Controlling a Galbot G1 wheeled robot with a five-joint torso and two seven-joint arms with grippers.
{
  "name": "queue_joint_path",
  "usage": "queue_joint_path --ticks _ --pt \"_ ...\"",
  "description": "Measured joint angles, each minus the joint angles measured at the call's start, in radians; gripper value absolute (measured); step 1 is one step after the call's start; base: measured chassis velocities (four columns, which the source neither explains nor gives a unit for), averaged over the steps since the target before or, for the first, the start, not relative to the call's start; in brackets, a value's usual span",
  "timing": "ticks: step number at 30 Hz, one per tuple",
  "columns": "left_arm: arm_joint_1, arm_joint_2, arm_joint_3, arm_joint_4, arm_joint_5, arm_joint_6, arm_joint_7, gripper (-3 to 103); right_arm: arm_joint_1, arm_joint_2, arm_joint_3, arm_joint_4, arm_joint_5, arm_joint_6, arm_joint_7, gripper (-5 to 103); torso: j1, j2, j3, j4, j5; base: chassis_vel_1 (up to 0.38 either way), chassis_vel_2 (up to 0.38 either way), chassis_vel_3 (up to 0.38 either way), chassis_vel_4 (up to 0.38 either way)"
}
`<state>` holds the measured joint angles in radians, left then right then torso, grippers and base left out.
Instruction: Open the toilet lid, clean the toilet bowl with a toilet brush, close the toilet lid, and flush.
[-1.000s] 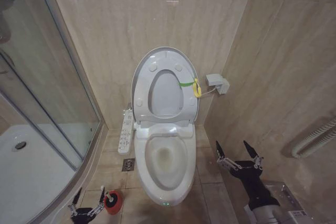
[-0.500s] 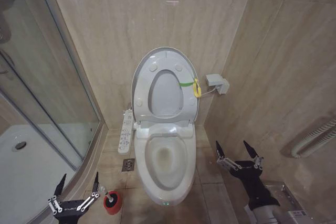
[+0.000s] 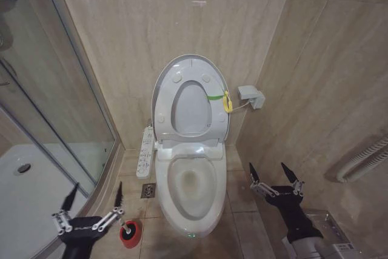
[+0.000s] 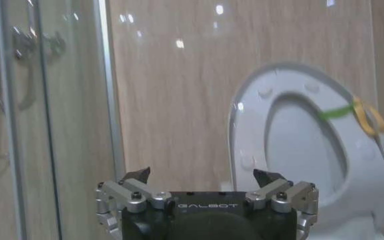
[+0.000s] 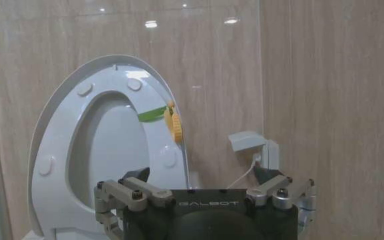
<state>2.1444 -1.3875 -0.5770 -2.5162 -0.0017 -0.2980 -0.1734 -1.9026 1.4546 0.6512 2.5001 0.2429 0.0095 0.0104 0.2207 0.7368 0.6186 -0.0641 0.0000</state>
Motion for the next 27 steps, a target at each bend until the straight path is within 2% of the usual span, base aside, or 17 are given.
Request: queue_joint_path --ticks 2,5,9,13,15,19,27 --pt "0.004 0.001 0.013 0.0 0.013 0.047 -0.001 100 0.0 0.0 0.0 0.0 0.0 0.0 0.0 100 0.0 0.0 0.0 0.0001 -0.0001 0.0 0.0 0.0 0.0" --pt "0.009 0.0 0.02 0.003 0.02 0.077 -0.014 100 0.0 0.0 0.0 0.0 0.0 0.0 0.0 100 0.0 0.0 0.0 0.0002 0.0 0.0 0.0 0.0 0.0" --pt "0.012 0.0 0.008 0.006 0.034 0.084 -0.021 100 0.0 0.0 0.0 0.0 0.0 0.0 0.0 100 0.0 0.0 0.0 0.0002 0.0 0.0 0.0 0.0 0.0" --pt "0.011 0.002 0.009 0.009 0.05 0.042 -0.026 100 0.0 0.0 0.0 0.0 0.0 0.0 0.0 100 0.0 0.0 0.0 0.0002 0.0 0.0 0.0 0.0 0.0" --pt "0.008 0.0 0.032 0.01 0.078 -0.01 -0.031 100 0.0 0.0 0.0 0.0 0.0 0.0 0.0 100 0.0 0.0 0.0 0.0001 0.0 0.0 0.0 0.0 0.0" --pt "0.004 -0.008 0.083 0.012 0.12 -0.036 -0.048 100 0.0 0.0 0.0 0.0 0.0 0.0 0.0 100 0.0 0.0 0.0 0.0001 0.0 0.0 0.0 0.0 0.0" --pt "-0.004 -0.032 0.135 0.014 0.165 -0.051 -0.092 100 0.0 0.0 0.0 0.0 0.0 0.0 0.0 100 0.0 0.0 0.0 0.0001 0.0 0.0 0.0 0.0 0.0"
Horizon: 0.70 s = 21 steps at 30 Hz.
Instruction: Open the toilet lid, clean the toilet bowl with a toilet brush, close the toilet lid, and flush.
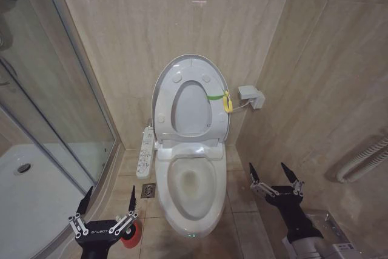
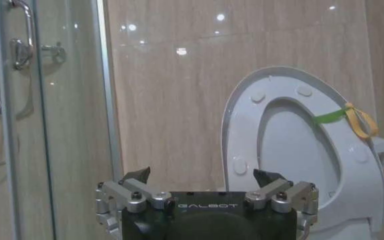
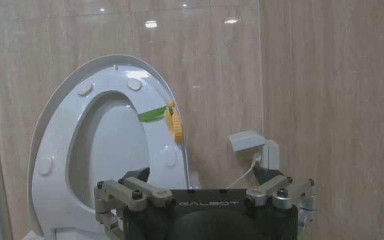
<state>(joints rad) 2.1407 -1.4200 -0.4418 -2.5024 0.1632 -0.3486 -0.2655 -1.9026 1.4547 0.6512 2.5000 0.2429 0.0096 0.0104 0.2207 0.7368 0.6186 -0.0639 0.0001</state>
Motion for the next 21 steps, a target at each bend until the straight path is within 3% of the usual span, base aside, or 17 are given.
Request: queue_joint_path --ticks 21 --pt "0.0 -0.003 0.007 0.002 0.014 0.004 -0.019 100 0.0 0.0 0.0 0.0 0.0 0.0 0.0 100 0.0 0.0 0.0 0.0 -0.0001 0.0 0.0 0.0 0.0"
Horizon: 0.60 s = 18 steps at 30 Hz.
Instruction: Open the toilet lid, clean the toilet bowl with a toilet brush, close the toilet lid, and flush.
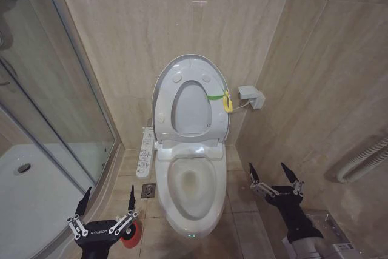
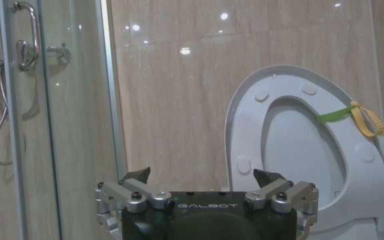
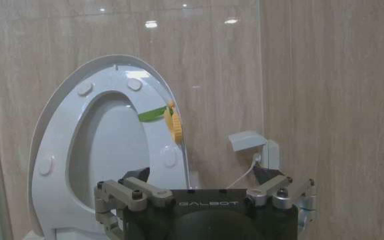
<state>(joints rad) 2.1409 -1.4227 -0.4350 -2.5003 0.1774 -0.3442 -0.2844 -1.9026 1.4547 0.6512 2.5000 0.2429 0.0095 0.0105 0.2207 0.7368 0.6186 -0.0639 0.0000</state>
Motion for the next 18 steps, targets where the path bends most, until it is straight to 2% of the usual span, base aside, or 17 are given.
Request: queue_joint_path --ticks 11,18 --pt "0.0 0.0 -0.001 0.0 -0.001 0.001 0.0 100 0.005 0.0 0.0 -0.012 -0.001 0.003 0.0 100 0.0 0.0 0.0 0.0 -0.0002 0.0 0.0 0.0 0.0" --pt "0.0 0.0 -0.001 0.0 -0.001 0.001 0.001 100 0.065 0.009 -0.002 -0.156 -0.028 0.053 0.005 100 0.0 0.0 0.0 0.0 0.0 0.0 0.0 0.0 0.0"
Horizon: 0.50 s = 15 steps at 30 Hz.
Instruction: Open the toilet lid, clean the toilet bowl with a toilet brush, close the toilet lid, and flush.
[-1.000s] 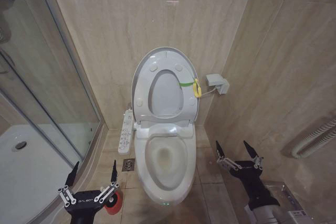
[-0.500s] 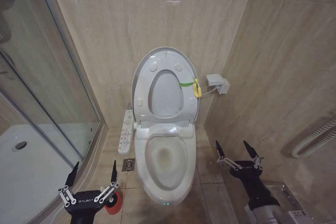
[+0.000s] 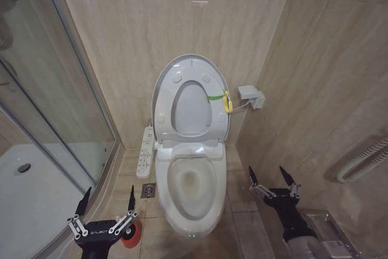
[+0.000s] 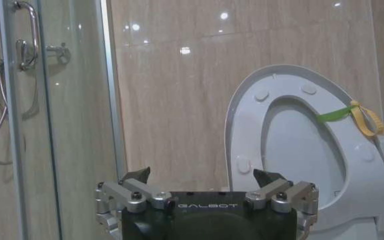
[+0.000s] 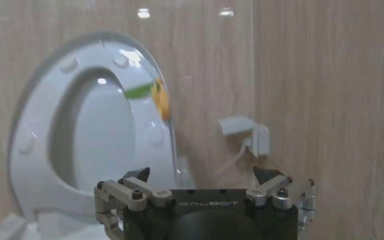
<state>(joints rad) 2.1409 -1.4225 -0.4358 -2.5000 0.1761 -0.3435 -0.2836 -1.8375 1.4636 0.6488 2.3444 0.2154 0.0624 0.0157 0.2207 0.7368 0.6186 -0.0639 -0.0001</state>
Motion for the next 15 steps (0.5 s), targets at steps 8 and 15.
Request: queue_joint_path --ticks 8,15 --pt "0.0 0.0 0.0 0.0 0.0 0.0 0.001 100 0.079 0.011 -0.004 -0.185 -0.036 0.066 0.008 100 0.0 0.0 0.0 -0.0001 0.0001 0.0 0.0 0.0 0.0" --pt "0.0 0.0 0.0 0.0 -0.001 0.0 0.001 100 0.154 0.022 -0.007 -0.362 -0.069 0.129 0.016 100 0.0 0.0 0.0 0.0 0.0001 0.0 0.0 0.0 0.0"
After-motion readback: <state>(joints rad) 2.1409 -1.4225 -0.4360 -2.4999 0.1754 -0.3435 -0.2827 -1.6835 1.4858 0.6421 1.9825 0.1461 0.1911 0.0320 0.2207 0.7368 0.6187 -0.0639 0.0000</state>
